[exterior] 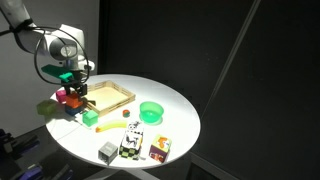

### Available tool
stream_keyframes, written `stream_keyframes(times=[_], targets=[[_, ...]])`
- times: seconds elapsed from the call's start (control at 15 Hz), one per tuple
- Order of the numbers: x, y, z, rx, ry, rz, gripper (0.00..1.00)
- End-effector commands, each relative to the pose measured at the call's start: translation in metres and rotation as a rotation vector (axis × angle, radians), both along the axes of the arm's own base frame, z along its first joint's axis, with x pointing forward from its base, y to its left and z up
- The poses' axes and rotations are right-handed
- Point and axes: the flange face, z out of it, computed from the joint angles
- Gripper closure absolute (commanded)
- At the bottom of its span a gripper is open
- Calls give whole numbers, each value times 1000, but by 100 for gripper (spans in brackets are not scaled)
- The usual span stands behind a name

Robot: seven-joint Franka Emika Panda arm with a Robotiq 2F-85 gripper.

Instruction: Put the orange toy bock on top of the dark green toy block

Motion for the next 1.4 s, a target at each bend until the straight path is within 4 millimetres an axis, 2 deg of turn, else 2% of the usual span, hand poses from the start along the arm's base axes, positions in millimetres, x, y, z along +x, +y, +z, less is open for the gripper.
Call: stream_keyframes(times=[0.0,0.2,0.27,0.47,0.87,1.07,1.33], targets=[[8,0,2,-10,-10,10,43],[9,2,9,-9,-1,-3,68],[9,2,14,-8,2,-11,70],[6,3,27,-3,7,-18,75],[-7,-6,73,-13,19,-79,78],[-17,-18,97,-18,28,-145,78],[-29,-40,116,-11,12,-214,78]])
